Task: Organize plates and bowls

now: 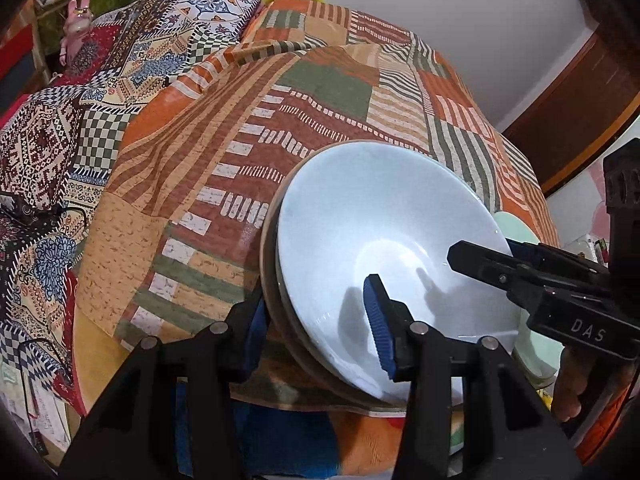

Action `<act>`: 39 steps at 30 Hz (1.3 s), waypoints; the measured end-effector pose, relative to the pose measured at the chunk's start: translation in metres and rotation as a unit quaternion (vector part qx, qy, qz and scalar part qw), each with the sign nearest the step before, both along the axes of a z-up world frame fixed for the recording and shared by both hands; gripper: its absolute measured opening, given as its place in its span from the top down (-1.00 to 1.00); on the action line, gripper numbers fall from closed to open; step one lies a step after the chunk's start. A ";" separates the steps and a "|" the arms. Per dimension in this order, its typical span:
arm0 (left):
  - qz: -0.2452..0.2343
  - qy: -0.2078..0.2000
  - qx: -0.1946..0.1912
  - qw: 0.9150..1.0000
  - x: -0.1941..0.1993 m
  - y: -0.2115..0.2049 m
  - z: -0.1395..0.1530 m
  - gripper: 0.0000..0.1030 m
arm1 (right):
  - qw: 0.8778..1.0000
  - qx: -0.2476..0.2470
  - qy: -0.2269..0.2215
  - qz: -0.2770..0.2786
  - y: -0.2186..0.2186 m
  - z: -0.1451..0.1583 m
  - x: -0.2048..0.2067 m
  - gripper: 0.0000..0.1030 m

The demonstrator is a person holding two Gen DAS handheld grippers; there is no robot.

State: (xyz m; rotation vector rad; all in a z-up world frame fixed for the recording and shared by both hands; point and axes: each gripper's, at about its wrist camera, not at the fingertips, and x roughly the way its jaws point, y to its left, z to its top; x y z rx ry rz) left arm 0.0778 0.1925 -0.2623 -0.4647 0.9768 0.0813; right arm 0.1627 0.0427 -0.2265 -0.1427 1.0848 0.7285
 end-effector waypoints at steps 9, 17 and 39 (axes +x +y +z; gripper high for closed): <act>0.027 -0.004 -0.009 1.000 -0.004 -0.002 0.006 0.12 | 1.000 -0.013 0.003 -0.008 0.003 0.002 -0.001 0.15; 0.055 -0.014 -0.008 0.998 -0.010 0.001 0.016 0.12 | 1.000 -0.002 0.012 -0.008 -0.001 0.008 -0.002 0.27; 0.021 -0.086 0.023 0.996 -0.012 -0.038 0.085 0.12 | 0.996 0.057 -0.030 -0.057 -0.044 0.058 -0.010 0.34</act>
